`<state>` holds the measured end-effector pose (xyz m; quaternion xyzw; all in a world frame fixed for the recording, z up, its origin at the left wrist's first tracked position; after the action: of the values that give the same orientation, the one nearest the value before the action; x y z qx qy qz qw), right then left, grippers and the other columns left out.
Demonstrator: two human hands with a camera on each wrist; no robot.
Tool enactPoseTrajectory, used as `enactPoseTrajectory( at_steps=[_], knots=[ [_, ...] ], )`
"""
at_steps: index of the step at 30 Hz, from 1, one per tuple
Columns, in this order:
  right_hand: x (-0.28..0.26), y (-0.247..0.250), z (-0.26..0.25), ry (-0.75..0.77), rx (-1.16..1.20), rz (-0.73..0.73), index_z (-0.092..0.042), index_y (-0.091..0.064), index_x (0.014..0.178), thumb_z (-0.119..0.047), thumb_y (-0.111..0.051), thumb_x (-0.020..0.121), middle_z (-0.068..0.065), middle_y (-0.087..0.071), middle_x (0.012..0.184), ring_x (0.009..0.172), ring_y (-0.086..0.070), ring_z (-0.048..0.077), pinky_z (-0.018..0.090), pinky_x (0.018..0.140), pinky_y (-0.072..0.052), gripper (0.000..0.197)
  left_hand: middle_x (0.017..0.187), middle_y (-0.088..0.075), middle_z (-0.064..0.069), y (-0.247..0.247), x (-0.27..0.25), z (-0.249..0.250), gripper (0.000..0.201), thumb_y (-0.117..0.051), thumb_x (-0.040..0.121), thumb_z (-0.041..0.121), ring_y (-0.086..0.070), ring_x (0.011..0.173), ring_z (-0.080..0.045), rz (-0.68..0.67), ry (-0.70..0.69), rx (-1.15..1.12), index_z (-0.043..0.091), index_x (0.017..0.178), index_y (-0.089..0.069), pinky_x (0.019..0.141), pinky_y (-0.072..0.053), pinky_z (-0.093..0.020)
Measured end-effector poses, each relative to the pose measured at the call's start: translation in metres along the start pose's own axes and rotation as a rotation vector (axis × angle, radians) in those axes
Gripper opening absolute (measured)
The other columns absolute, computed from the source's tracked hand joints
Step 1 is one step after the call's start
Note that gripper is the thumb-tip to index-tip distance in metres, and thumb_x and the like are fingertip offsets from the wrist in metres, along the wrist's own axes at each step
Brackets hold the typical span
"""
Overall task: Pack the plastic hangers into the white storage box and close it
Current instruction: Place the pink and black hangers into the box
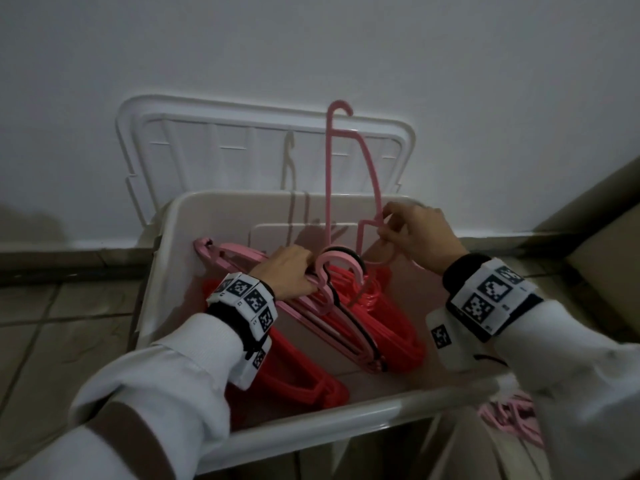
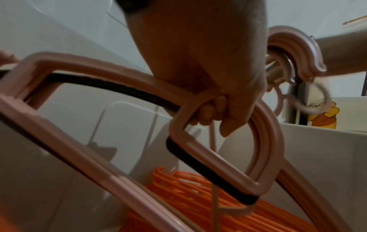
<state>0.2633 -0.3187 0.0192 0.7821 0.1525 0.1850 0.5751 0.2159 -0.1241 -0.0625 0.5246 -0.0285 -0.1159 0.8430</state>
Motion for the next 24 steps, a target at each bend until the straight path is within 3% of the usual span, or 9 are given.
enactPoseTrajectory(
  at_steps=[5, 7, 9, 11, 13, 15, 17, 20, 24],
  knots=[
    [-0.011, 0.027, -0.011, 0.066, 0.128, 0.056, -0.013, -0.036, 0.107, -0.008, -0.059, 0.088, -0.002, -0.063, 0.074, 0.057, -0.056, 0.01, 0.017, 0.056, -0.04, 0.03, 0.064, -0.046, -0.002, 0.005, -0.005, 0.005, 0.029, -0.06, 0.082, 0.025, -0.047, 0.064, -0.02, 0.019, -0.008, 0.015, 0.016, 0.061, -0.042, 0.058, -0.034, -0.025],
    [-0.011, 0.035, -0.015, 0.095, 0.145, 0.116, -0.016, -0.028, 0.1, -0.006, -0.06, 0.087, 0.003, -0.062, 0.078, 0.059, -0.055, 0.02, 0.023, 0.057, -0.04, 0.036, 0.057, -0.044, 0.002, 0.005, -0.004, 0.005, 0.034, -0.06, 0.082, 0.023, -0.045, 0.057, -0.018, -0.003, -0.004, -0.001, 0.017, 0.056, -0.039, 0.054, -0.032, -0.024],
    [-0.009, 0.042, -0.016, 0.096, 0.159, 0.172, -0.018, -0.034, 0.096, -0.006, -0.06, 0.087, 0.007, -0.064, 0.086, 0.059, -0.056, 0.023, 0.032, 0.062, -0.047, 0.029, 0.052, -0.041, 0.004, 0.005, -0.004, 0.005, 0.037, -0.06, 0.079, 0.021, -0.041, 0.051, -0.016, -0.011, -0.009, -0.035, 0.02, 0.051, -0.036, 0.05, -0.03, -0.024],
    [-0.007, 0.047, -0.015, 0.043, 0.208, 0.19, -0.016, -0.053, 0.091, -0.004, -0.061, 0.086, 0.008, -0.066, 0.088, 0.058, -0.06, 0.02, 0.034, 0.064, -0.055, 0.014, 0.05, -0.04, 0.004, 0.004, -0.005, 0.007, 0.036, -0.061, 0.076, 0.018, -0.038, 0.046, -0.015, -0.012, -0.012, -0.073, 0.019, 0.05, -0.036, 0.049, -0.03, -0.024],
    [-0.004, 0.049, -0.014, -0.027, 0.322, 0.167, -0.008, -0.066, 0.097, -0.004, -0.06, 0.088, 0.01, -0.067, 0.089, 0.055, -0.066, 0.014, 0.027, 0.059, -0.057, 0.012, 0.047, -0.04, 0.001, 0.003, -0.006, 0.011, 0.035, -0.06, 0.073, 0.012, -0.034, 0.042, -0.012, -0.022, -0.027, -0.086, 0.015, 0.048, -0.036, 0.045, -0.028, -0.023],
    [-0.001, 0.049, -0.016, -0.102, 0.513, 0.12, -0.005, -0.065, 0.109, -0.004, -0.056, 0.09, 0.013, -0.068, 0.097, 0.063, -0.068, 0.008, 0.023, 0.061, -0.058, 0.021, 0.046, -0.042, -0.002, 0.002, -0.008, 0.015, 0.031, -0.059, 0.072, 0.011, -0.038, 0.042, -0.015, -0.014, -0.041, -0.096, 0.012, 0.048, -0.039, 0.044, -0.03, -0.023],
    [0.002, 0.051, -0.017, -0.177, 0.677, 0.086, -0.004, -0.063, 0.113, 0.0, -0.046, 0.092, 0.015, -0.067, 0.104, 0.078, -0.069, 0.012, 0.026, 0.068, -0.057, 0.028, 0.053, -0.052, -0.01, 0.002, -0.009, 0.018, 0.023, -0.06, 0.072, 0.013, -0.051, 0.05, -0.023, 0.006, -0.062, -0.091, 0.007, 0.053, -0.048, 0.047, -0.038, -0.027],
    [0.005, 0.055, -0.016, -0.157, 0.707, 0.145, -0.005, -0.063, 0.114, 0.007, -0.036, 0.088, 0.013, -0.067, 0.106, 0.085, -0.067, 0.013, 0.025, 0.074, -0.056, 0.04, 0.07, -0.062, -0.016, 0.006, -0.012, 0.023, 0.018, -0.062, 0.075, 0.016, -0.061, 0.068, -0.028, 0.042, -0.079, -0.06, 0.001, 0.066, -0.057, 0.058, -0.044, -0.032],
    [0.01, 0.061, -0.016, 0.002, 0.484, 0.339, 0.0, -0.065, 0.109, 0.003, -0.062, 0.083, 0.003, -0.066, 0.096, 0.068, -0.063, -0.01, 0.005, 0.067, -0.049, 0.026, 0.069, -0.063, -0.017, 0.008, -0.012, 0.024, 0.02, -0.063, 0.074, 0.018, -0.061, 0.066, -0.031, 0.096, -0.112, -0.027, 0.001, 0.064, -0.057, 0.054, -0.041, -0.031]
  ],
)
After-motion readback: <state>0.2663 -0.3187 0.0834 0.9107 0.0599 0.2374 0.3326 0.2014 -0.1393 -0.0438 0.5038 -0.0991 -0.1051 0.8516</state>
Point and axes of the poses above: each hand's wrist, its own x-axis towards the middle knuckle, its own y-axis out of the back of the hand, z = x × y, the point moved 1 cm from there along x, towards the middle knuckle
